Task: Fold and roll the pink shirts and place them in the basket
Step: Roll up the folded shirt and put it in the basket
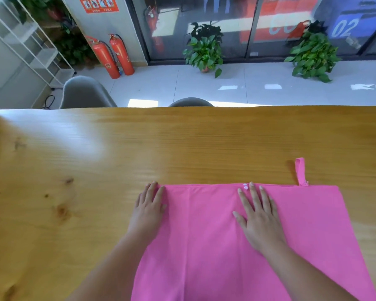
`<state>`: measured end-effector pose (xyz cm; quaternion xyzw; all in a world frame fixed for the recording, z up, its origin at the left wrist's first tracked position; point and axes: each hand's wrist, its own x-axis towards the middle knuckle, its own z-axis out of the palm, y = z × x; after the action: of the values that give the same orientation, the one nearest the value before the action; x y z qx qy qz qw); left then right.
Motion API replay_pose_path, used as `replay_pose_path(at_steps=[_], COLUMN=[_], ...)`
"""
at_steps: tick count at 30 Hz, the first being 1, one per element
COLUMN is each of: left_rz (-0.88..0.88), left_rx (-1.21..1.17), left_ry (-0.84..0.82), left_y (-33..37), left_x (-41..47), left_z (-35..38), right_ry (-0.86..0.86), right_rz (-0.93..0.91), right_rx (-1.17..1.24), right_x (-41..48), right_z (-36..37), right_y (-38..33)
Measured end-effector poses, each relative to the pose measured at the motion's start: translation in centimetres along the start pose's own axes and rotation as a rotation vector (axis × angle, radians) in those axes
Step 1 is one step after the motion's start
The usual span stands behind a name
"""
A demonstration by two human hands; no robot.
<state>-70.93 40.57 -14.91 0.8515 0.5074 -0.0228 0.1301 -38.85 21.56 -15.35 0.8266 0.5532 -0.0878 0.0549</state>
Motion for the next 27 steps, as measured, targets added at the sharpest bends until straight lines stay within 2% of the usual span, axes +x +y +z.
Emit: replay_pose_path(at_steps=[6, 10, 13, 20, 24, 27], left_rz=[-0.083, -0.212, -0.283, -0.187, -0.172, -0.233], left_rx=[-0.041, -0.197, -0.328, -0.298, -0.454, -0.606], left_ry=[-0.009, -0.191, -0.254, -0.277, -0.275, -0.289], left_y=[-3.2, -3.6, -4.0, -4.7, -4.6, -5.0], left_x=[2.8, 5.6, 6.6, 6.0, 6.0, 6.2], left_z=[-3.6, -5.2, -5.9, -7.0, -8.5, -9.6], right_ry=[-0.007, -0.019, -0.023, -0.05, -0.061, -0.065], right_rz=[0.008, 0.01, 0.011, 0.026, 0.024, 0.023], right_rx=[-0.007, -0.015, -0.029, -0.021, -0.028, -0.024], right_x=[0.0, 0.1, 0.1, 0.0, 0.0, 0.0], right_z=[0.1, 0.0, 0.0, -0.3, -0.4, -0.5], right_y=[-0.1, -0.1, -0.2, -0.3, -0.2, -0.2])
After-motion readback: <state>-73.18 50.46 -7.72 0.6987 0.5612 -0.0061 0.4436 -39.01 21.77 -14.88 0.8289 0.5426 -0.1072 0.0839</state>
